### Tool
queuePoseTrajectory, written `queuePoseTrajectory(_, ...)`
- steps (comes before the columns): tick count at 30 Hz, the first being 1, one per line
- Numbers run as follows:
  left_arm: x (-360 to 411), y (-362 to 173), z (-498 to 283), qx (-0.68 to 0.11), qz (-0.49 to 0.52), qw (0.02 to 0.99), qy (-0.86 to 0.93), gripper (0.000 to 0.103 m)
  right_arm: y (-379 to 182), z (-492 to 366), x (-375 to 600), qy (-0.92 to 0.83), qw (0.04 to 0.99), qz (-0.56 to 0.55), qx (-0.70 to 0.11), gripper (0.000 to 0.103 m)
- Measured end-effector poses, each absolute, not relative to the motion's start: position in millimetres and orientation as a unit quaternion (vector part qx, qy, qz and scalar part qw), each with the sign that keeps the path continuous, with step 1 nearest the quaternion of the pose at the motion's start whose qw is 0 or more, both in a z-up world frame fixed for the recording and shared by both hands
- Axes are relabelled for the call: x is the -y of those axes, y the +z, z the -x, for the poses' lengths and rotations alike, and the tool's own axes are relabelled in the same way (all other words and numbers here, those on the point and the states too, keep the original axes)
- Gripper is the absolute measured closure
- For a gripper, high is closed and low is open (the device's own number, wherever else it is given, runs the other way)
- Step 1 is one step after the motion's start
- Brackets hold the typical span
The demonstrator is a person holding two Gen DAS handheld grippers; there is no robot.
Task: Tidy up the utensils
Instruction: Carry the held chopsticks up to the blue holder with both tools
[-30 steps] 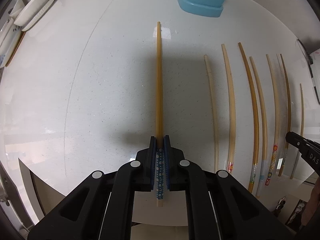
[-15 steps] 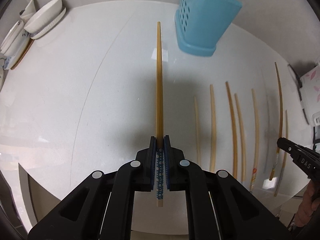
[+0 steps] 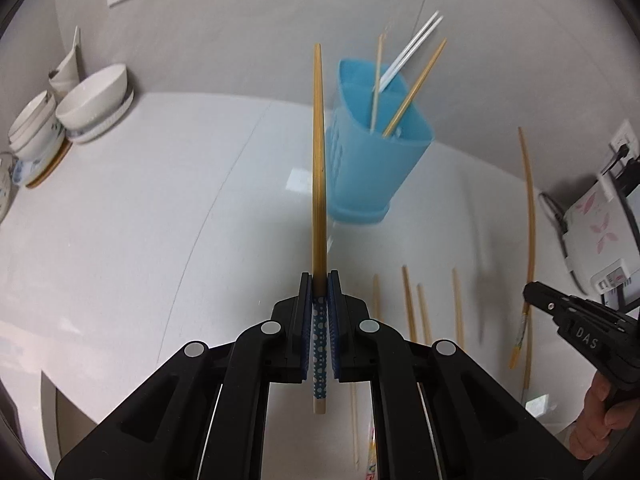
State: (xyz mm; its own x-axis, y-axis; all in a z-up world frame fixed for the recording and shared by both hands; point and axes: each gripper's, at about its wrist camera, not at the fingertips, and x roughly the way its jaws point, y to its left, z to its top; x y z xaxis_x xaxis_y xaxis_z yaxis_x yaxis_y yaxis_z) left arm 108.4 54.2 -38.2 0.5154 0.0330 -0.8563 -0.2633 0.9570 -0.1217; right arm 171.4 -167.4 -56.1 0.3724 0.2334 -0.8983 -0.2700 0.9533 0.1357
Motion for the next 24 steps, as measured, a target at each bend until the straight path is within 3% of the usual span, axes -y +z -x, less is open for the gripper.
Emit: queuePoseTrajectory(24, -58, 28, -181, -0.324, 0.11, 0.94, 0.017, 0.096, 15, -209, 128, 0.173, 0.888, 0.003, -0.427, 0.097)
